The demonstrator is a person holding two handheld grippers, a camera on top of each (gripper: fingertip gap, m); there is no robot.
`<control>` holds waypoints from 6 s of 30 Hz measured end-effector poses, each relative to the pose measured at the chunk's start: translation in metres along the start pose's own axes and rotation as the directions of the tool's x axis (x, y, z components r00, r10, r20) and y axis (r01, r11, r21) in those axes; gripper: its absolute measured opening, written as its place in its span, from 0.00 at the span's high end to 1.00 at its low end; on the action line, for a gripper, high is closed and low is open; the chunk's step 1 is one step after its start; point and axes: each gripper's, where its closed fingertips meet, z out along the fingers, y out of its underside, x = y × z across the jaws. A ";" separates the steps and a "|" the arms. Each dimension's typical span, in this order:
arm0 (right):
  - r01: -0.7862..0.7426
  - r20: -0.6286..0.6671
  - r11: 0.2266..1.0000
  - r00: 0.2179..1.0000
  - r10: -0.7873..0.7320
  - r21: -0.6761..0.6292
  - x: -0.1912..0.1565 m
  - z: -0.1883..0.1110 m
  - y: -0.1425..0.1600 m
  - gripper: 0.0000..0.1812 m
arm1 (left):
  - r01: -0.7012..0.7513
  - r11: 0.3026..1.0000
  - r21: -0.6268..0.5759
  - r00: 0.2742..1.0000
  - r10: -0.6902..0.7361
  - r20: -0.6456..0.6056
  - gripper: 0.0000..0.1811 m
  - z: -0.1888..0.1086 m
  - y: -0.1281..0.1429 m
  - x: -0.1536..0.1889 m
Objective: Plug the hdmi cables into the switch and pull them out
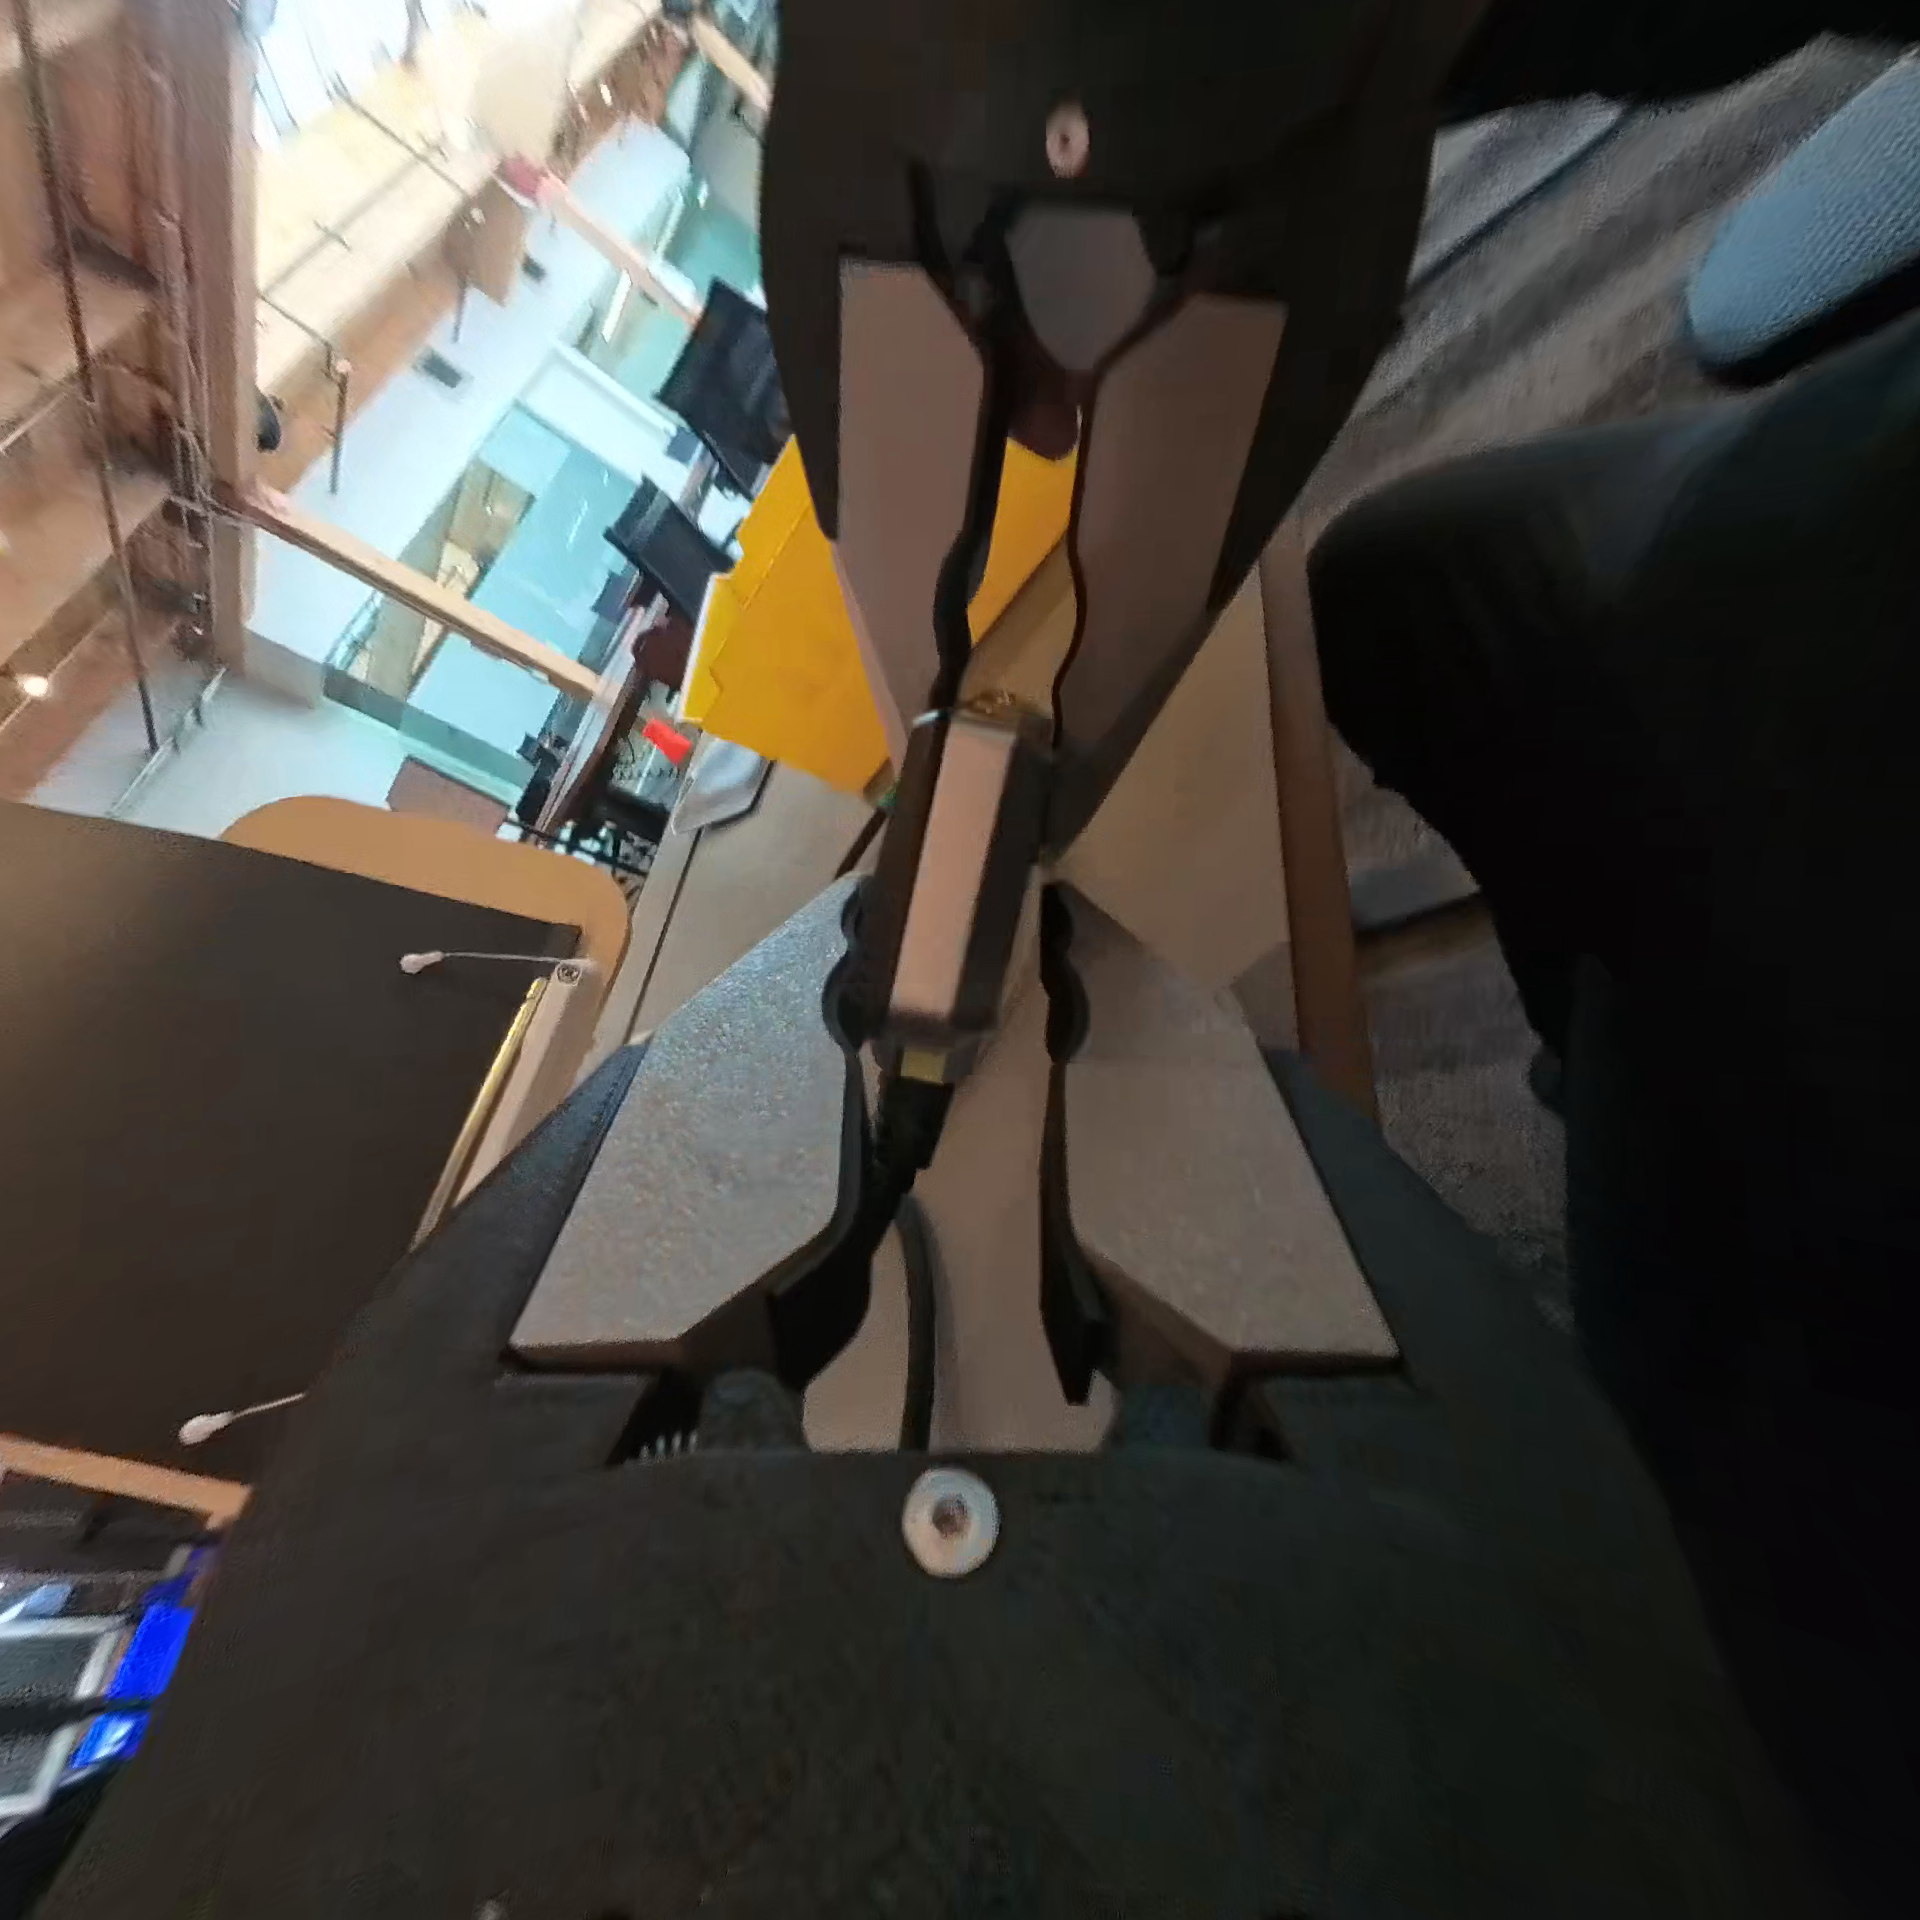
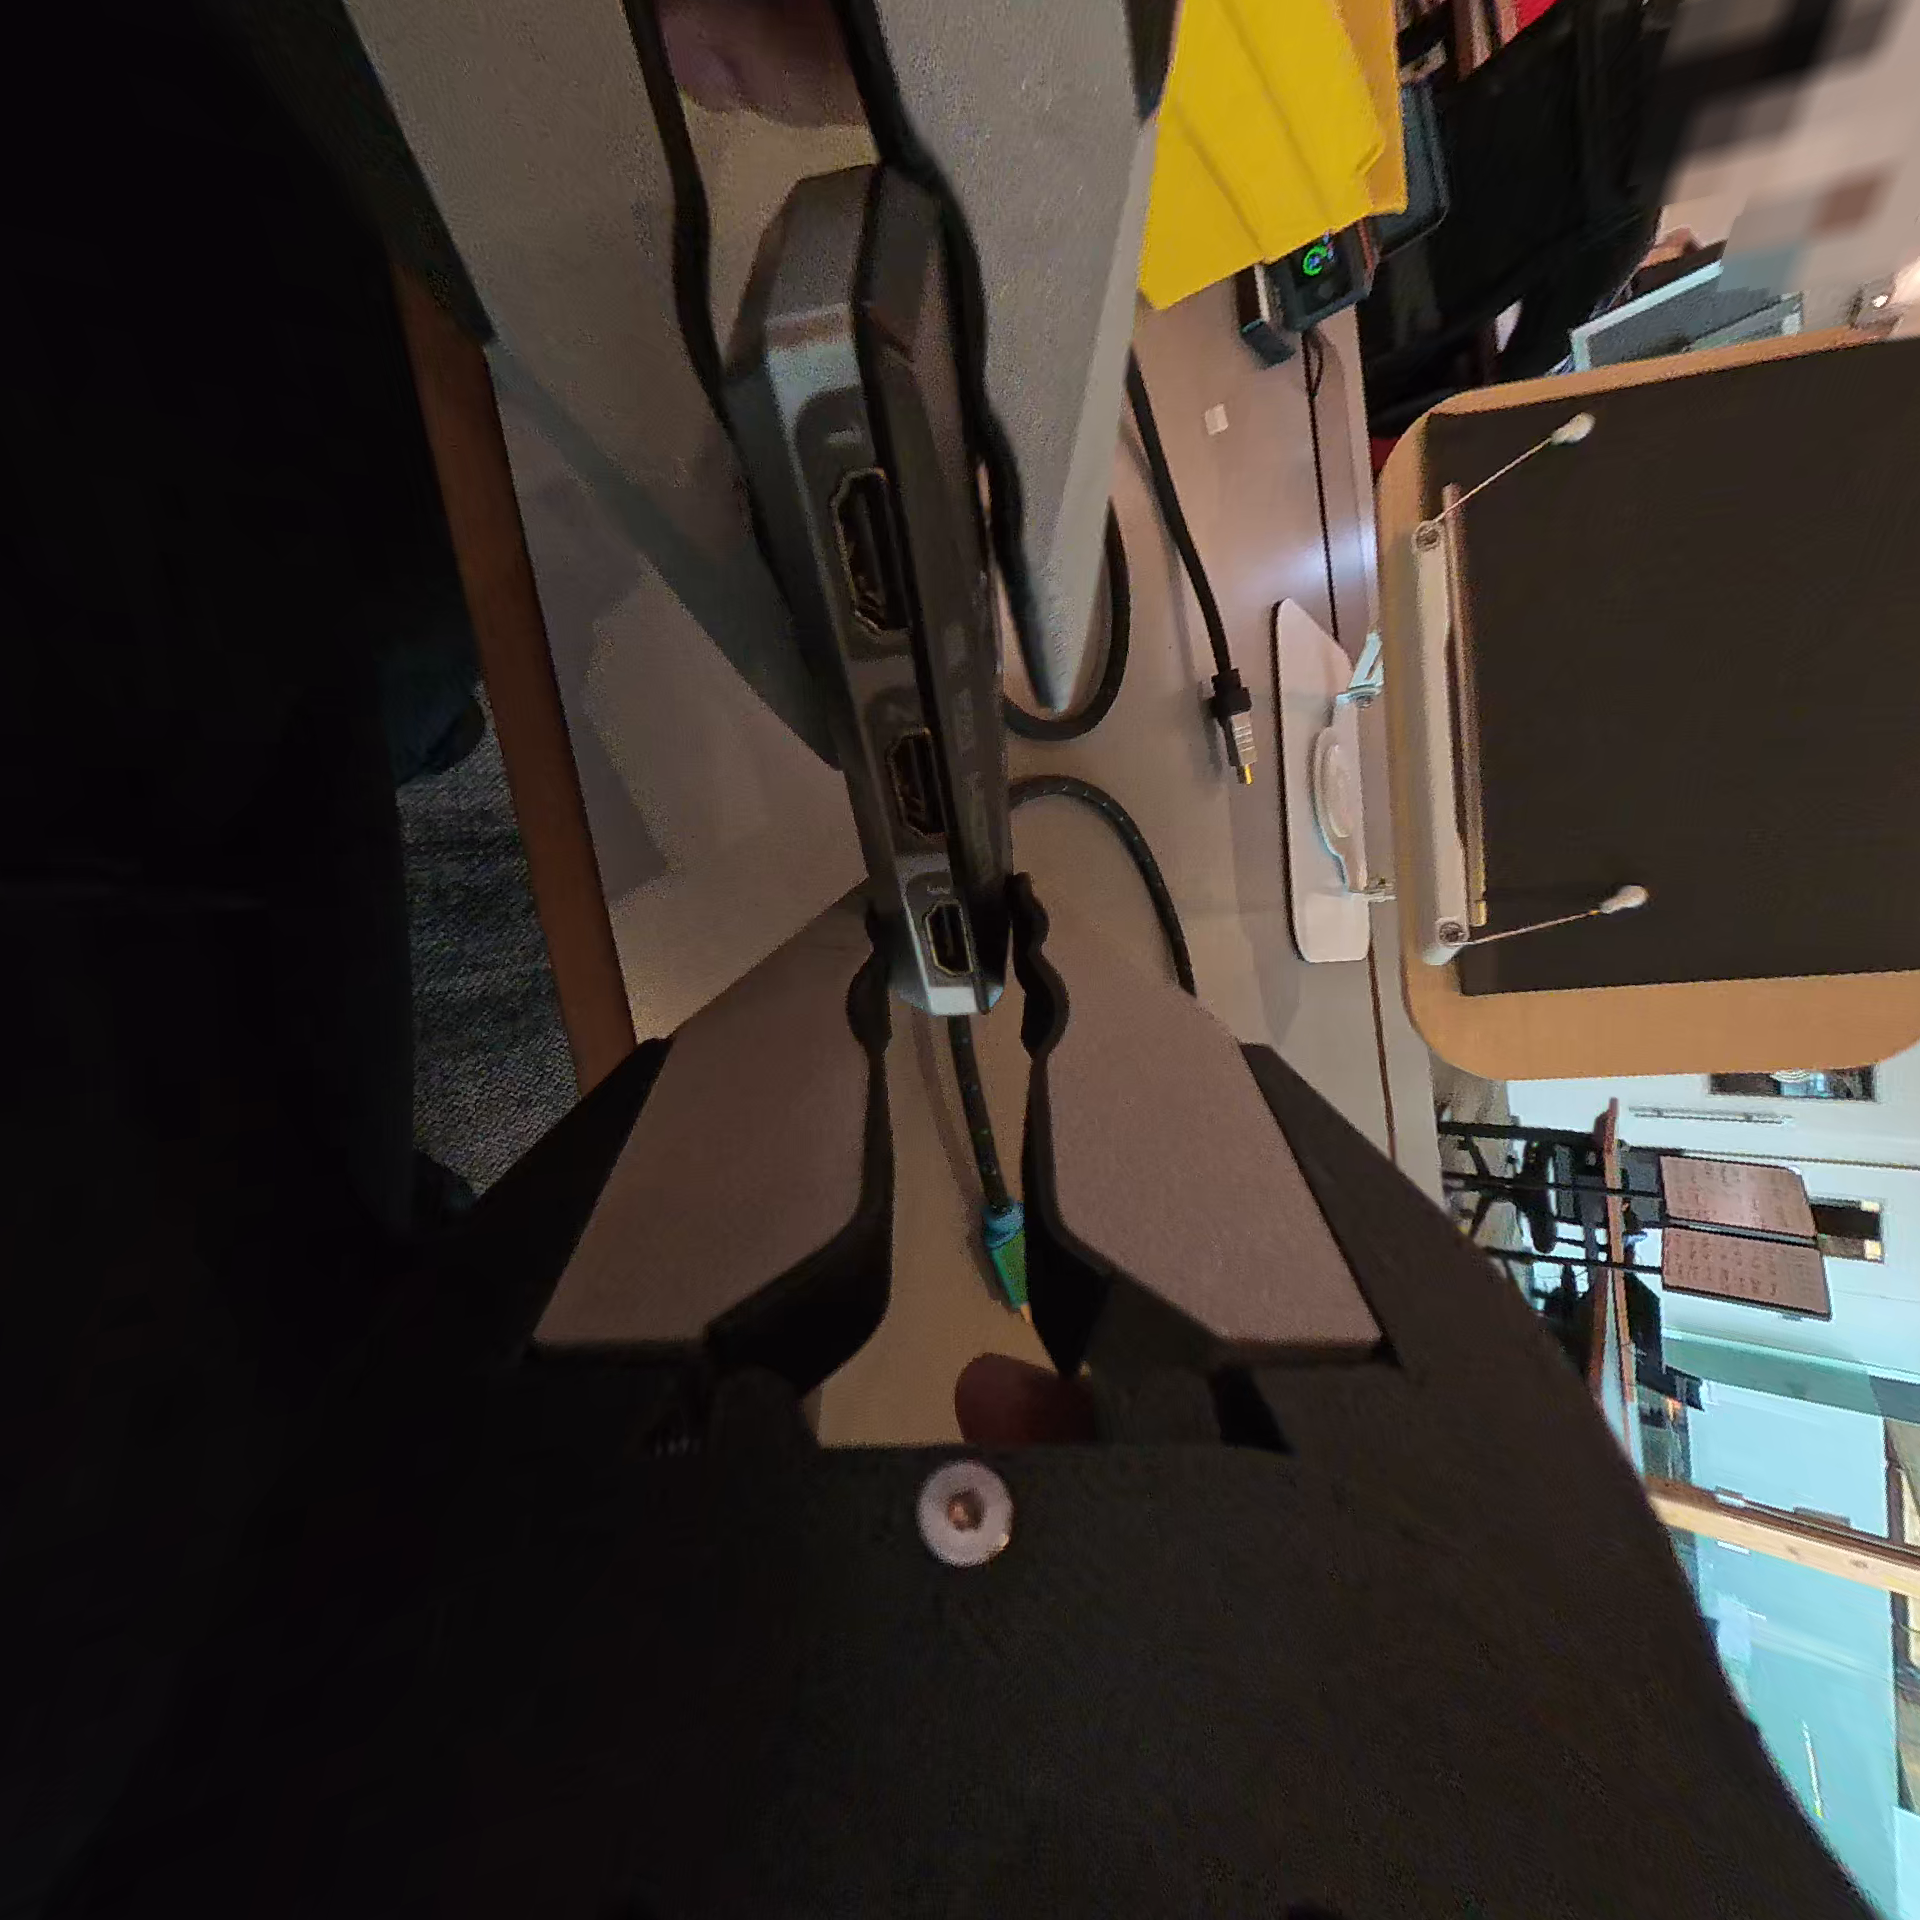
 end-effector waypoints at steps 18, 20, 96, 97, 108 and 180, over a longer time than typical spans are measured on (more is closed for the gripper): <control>-0.171 0.087 0.985 0.982 0.168 0.033 0.007 -0.007 0.009 0.82 | -0.042 0.996 0.074 0.996 0.036 0.085 0.89 0.006 0.018 -0.001; -0.226 0.099 0.974 0.969 0.226 -0.013 0.017 -0.017 0.030 0.78 | -0.036 0.999 0.034 0.997 0.034 0.066 0.89 0.011 0.028 -0.001; -0.807 -0.044 0.433 0.490 0.871 -0.402 0.043 0.108 0.073 0.76 | 0.232 0.960 -0.157 0.913 -0.159 0.376 0.88 -0.014 0.088 -0.064; -0.813 -0.043 0.419 0.475 0.879 -0.404 0.044 0.114 0.073 0.77 | 0.231 0.960 -0.157 0.914 -0.158 0.375 0.88 -0.013 0.088 -0.064; -0.231 0.532 0.892 0.734 0.422 -0.389 0.000 0.059 0.049 0.95 | 0.242 0.960 -0.138 0.910 -0.176 0.376 0.88 -0.016 0.087 -0.065; -0.745 0.281 0.655 0.606 0.744 -0.128 0.004 0.049 0.018 0.90 | -0.080 0.962 -0.260 0.912 0.176 0.370 0.89 -0.007 0.079 -0.054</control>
